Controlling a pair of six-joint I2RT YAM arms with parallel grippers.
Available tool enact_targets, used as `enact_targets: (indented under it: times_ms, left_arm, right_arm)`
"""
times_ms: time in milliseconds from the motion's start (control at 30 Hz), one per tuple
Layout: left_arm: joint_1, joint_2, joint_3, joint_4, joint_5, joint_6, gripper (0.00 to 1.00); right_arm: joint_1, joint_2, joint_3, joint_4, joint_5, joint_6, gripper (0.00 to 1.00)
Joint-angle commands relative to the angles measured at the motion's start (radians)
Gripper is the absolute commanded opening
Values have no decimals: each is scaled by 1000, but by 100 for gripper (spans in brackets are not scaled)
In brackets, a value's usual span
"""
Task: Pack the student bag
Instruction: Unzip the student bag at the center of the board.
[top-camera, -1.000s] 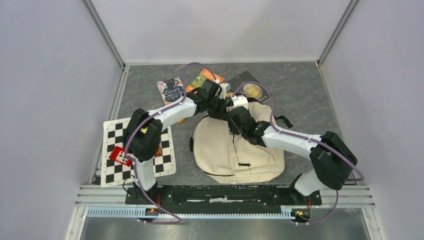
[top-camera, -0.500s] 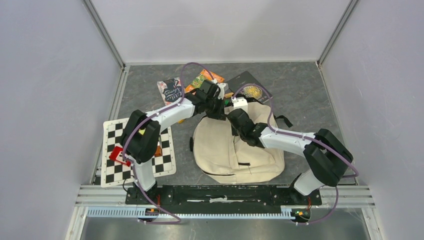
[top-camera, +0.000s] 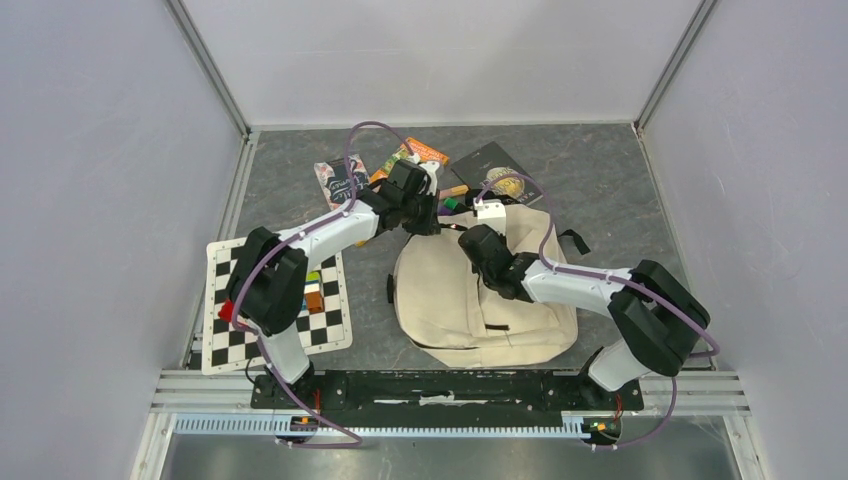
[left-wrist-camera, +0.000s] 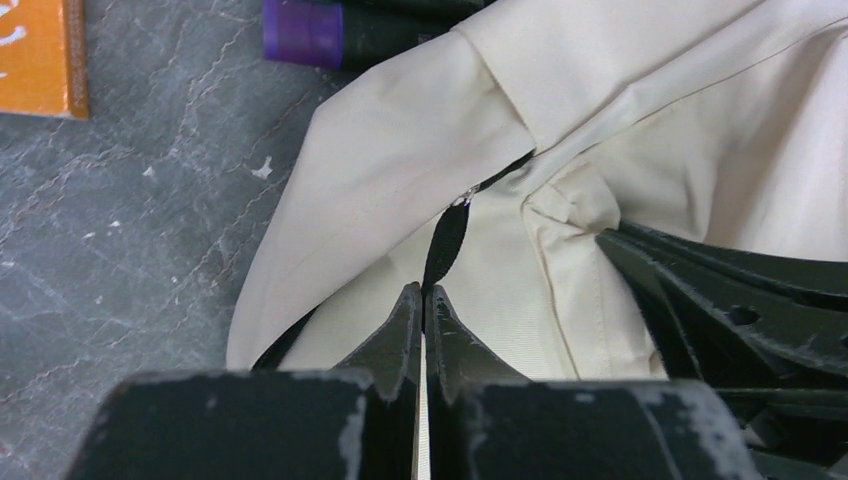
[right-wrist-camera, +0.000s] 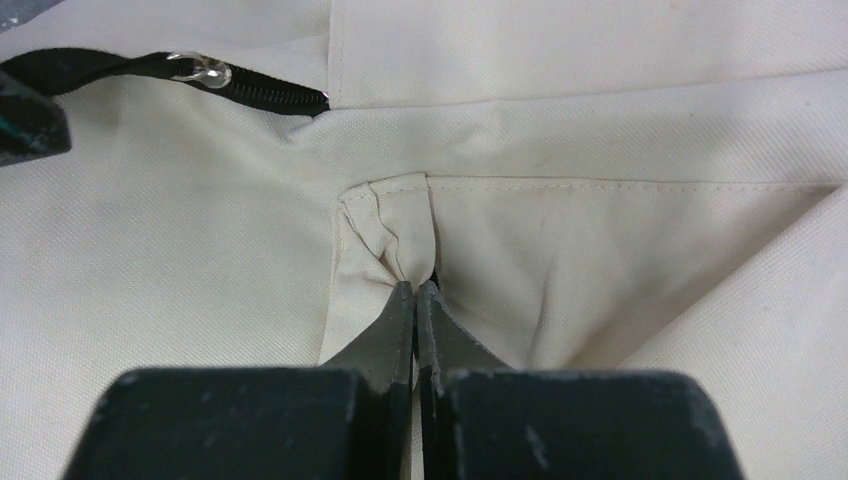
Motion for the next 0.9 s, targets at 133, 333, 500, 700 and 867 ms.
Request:
enact_targets:
  times_ms: [133, 333, 500, 700, 867]
  left_arm:
    - [19, -87, -24, 27, -82, 9, 2]
    - [94, -164, -103, 44, -46, -13, 2]
    - [141, -233, -187, 51, 69, -32, 2]
    - [162, -331, -288, 19, 88, -27, 2]
    - [173, -400, -347, 12, 93, 4, 2]
  right_arm:
    - [-5, -38, -30, -11, 112, 35, 0]
    - [-5, -43, -37, -10, 126, 50, 0]
    - [-5, -41, -34, -11, 132, 54, 0]
    - [-6, -39, -32, -10, 151, 56, 0]
    - [-5, -48, -28, -8, 150, 46, 0]
